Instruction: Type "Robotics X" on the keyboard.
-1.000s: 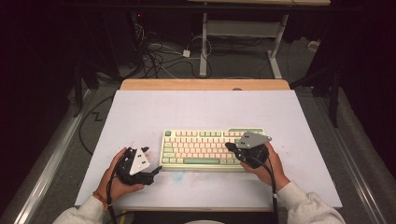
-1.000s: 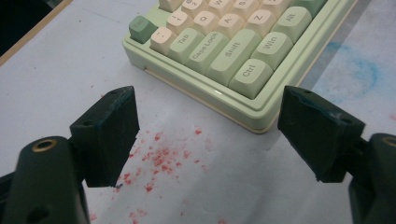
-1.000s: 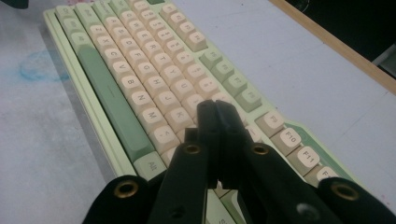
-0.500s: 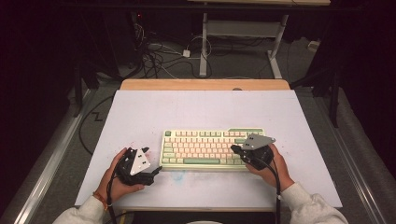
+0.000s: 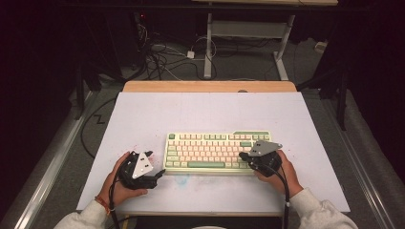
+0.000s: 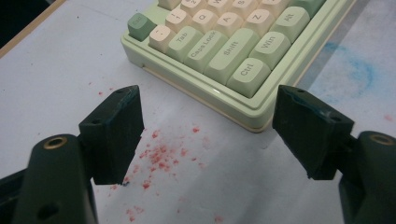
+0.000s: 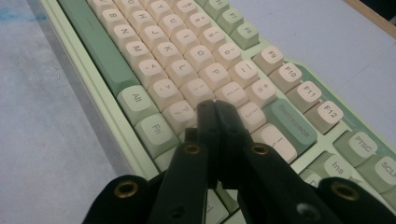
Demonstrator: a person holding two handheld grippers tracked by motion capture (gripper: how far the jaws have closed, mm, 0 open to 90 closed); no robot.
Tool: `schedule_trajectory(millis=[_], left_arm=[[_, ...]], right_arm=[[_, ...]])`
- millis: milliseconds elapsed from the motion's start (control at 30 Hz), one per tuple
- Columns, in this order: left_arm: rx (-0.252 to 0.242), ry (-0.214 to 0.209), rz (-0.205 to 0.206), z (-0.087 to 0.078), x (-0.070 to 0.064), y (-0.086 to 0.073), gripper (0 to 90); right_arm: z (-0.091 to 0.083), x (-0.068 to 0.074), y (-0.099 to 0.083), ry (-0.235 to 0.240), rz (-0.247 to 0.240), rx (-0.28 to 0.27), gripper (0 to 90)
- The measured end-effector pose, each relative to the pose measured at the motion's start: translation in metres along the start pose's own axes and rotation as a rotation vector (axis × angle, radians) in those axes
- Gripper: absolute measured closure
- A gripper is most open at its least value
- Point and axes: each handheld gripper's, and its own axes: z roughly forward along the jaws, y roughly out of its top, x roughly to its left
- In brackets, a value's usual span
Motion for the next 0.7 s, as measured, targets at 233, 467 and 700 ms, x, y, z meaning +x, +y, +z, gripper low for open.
schedule_trajectory(millis=[233, 467, 700], left_arm=[[-0.006, 0.000, -0.012, -0.002, 0.002, 0.000, 24.1], [-0.019, -0.008, -0.021, -0.007, 0.003, 0.000, 26.8], [-0.040, -0.085, -0.074, -0.014, 0.010, 0.002, 62.7]], right_arm=[[0.003, 0.000, -0.003, -0.001, -0.004, 0.016, 90.0], [0.003, 0.001, -0.004, -0.002, -0.001, 0.020, 90.0], [0.004, 0.002, -0.007, -0.002, 0.006, 0.021, 90.0]])
